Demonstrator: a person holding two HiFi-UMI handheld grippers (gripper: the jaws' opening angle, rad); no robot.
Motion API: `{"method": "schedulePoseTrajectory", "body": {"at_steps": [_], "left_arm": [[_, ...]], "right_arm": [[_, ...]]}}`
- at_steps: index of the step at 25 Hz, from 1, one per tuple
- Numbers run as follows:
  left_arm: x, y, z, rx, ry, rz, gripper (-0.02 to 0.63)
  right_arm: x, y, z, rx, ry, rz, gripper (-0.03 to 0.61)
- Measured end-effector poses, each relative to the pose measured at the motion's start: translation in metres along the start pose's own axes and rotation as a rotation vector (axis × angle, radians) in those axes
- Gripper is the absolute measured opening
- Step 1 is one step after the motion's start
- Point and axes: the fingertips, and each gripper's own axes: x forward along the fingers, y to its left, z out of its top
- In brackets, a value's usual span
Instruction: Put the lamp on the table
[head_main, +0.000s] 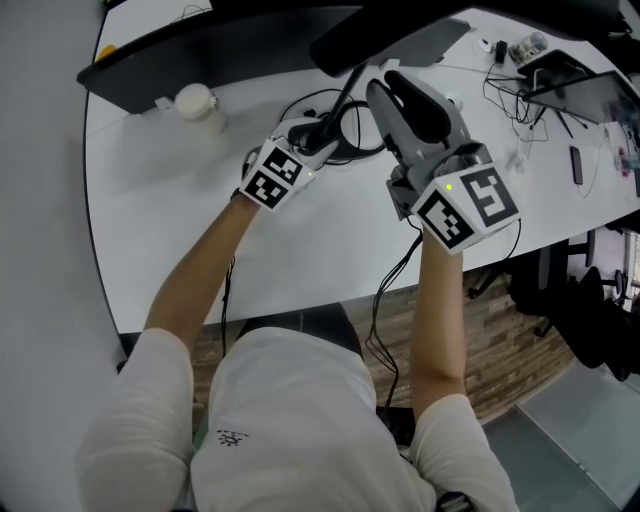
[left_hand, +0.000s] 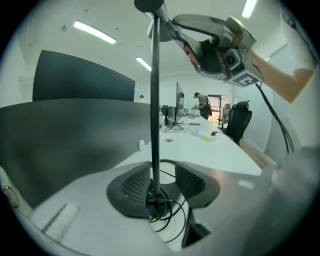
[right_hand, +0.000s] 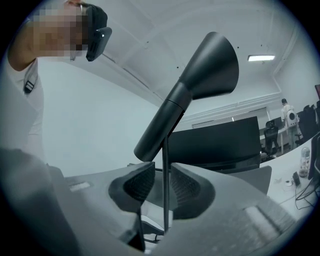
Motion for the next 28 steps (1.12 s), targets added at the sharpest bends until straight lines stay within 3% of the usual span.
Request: {"method": "schedulePoseTrajectory", "body": {"at_steps": [13, 17, 19, 28], "left_arm": [[-0.049, -0.014, 0.024, -0.064, -0.026, 0.058, 0.121], [-0.066, -0.017, 0.036, -0.066, -0.067, 0.091, 0.085], [-0.075, -0.02, 0.047, -0.08, -0.084, 0.099, 0.072], [-0.108, -0.038, 0.088, -0.128, -0.17, 0.12, 0.031]], "right_arm": [[-0.029, 0.018, 0.003, 0.077, 0.004, 0.026, 0.089], [-0.04, 0.021, 0.005, 0.095, 0.001, 0.023, 0.082], [-0.045, 0.024, 0.007, 0.098, 0.002, 0.024, 0.04], [-0.066, 0.042, 0.013, 0.096, 0.017, 0.053, 0.031]]}}
